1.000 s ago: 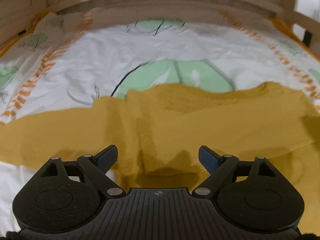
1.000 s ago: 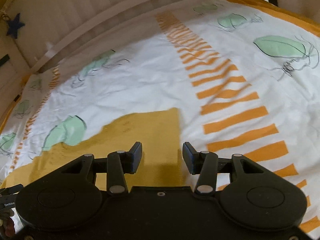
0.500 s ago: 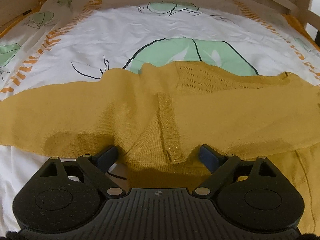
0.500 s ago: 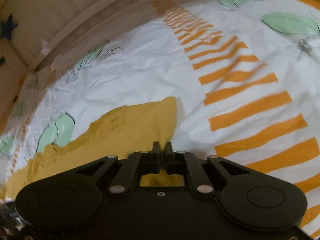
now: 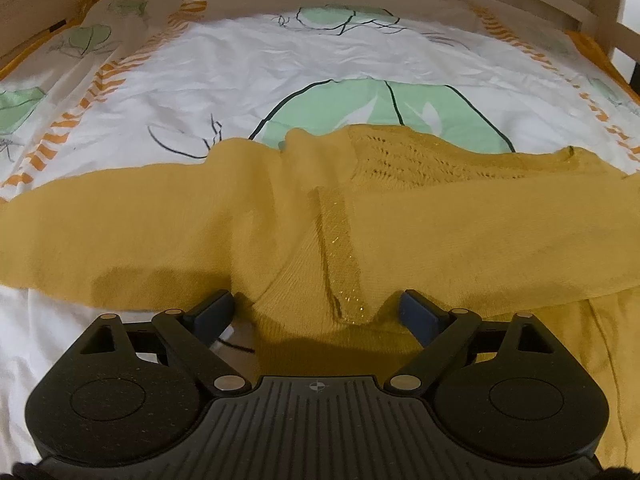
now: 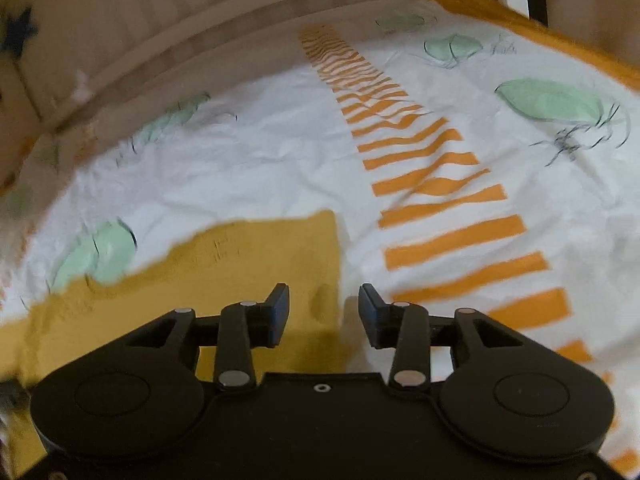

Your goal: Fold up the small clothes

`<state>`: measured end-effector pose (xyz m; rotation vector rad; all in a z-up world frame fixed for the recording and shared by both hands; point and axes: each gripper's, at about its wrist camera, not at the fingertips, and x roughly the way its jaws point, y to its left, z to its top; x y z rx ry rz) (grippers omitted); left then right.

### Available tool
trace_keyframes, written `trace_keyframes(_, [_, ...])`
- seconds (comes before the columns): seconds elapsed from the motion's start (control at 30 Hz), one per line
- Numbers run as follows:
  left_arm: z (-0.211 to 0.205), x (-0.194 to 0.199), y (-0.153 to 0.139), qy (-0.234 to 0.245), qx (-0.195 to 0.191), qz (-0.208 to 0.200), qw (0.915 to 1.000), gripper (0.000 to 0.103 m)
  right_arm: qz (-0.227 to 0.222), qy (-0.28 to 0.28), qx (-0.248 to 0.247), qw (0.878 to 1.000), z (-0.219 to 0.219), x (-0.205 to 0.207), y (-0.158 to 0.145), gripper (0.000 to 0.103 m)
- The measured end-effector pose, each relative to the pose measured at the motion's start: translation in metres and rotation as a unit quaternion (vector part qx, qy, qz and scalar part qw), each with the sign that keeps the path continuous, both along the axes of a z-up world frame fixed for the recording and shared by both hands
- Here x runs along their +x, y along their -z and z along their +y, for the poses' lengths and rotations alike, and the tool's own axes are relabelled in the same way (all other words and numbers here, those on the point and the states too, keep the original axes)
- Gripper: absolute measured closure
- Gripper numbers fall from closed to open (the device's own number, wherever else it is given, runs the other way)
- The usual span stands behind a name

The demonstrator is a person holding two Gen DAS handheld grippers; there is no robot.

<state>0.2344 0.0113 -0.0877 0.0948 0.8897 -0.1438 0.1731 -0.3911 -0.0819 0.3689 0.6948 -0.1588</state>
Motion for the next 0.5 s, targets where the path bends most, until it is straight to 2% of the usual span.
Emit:
trace_keyframes(0.13, [0.005, -0.007, 0.001, -0.010, -0.013, 0.001, 0.9999, 0.012, 0.047, -0.013, -0.048, 0.998, 0.007, -0.013, 0.017, 0.052])
trace_keyframes(0.23, [0.007, -0.012, 0.000, 0.003, -0.012, 0.004, 0.9999, 0.012, 0.037, -0.006, -0.045, 0.998, 0.005, -0.022, 0.020, 0.048])
trace_keyframes(0.4, [0.028, -0.026, -0.006, 0.023, -0.042, 0.008, 0.9988, 0.013, -0.009, -0.007, -0.033, 0.999, 0.017, -0.040, -0.008, 0.023])
trace_keyframes(0.47, [0.044, -0.032, -0.011, 0.020, -0.055, 0.007, 0.9982, 0.013, -0.030, -0.025, -0.029, 0.999, 0.030, -0.048, -0.021, 0.004])
trace_keyframes(0.5, [0.052, -0.036, -0.013, 0.018, -0.059, 0.004, 0.9981, 0.013, -0.040, -0.037, -0.022, 0.998, 0.038, -0.052, -0.027, 0.000])
